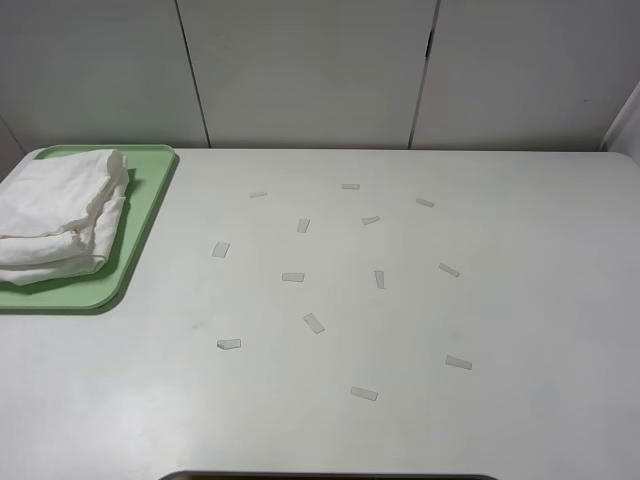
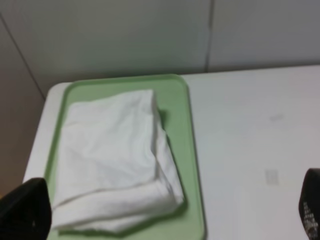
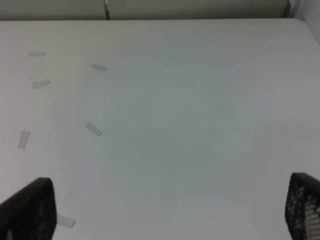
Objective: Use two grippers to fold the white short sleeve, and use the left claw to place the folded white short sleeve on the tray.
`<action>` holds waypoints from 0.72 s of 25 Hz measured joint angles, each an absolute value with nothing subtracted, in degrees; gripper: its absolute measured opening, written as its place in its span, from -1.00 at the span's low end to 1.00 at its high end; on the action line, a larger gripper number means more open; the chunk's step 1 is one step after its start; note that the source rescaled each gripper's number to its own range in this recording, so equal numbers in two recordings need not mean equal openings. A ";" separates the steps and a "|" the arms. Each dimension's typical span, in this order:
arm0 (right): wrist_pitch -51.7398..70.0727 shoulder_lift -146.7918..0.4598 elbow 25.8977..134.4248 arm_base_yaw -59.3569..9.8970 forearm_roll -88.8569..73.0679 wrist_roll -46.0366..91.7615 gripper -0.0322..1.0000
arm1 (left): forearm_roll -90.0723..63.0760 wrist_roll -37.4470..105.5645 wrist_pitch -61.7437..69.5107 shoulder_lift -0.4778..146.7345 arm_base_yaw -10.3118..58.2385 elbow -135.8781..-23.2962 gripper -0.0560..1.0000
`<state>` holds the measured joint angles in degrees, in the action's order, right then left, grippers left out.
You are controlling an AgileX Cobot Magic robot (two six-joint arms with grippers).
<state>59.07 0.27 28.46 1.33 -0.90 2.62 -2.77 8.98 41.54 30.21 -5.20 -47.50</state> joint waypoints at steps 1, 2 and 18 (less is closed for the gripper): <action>59.07 0.27 28.46 1.33 -0.90 2.62 1.00 | -2.77 8.98 43.79 28.27 -4.59 -47.50 1.00; 59.07 0.27 28.46 1.33 -0.90 2.62 1.00 | -2.64 8.98 45.80 26.05 -3.98 -47.50 1.00; 59.07 0.27 28.46 1.33 -0.90 2.62 1.00 | 6.80 -3.07 64.65 1.43 5.78 -45.61 1.00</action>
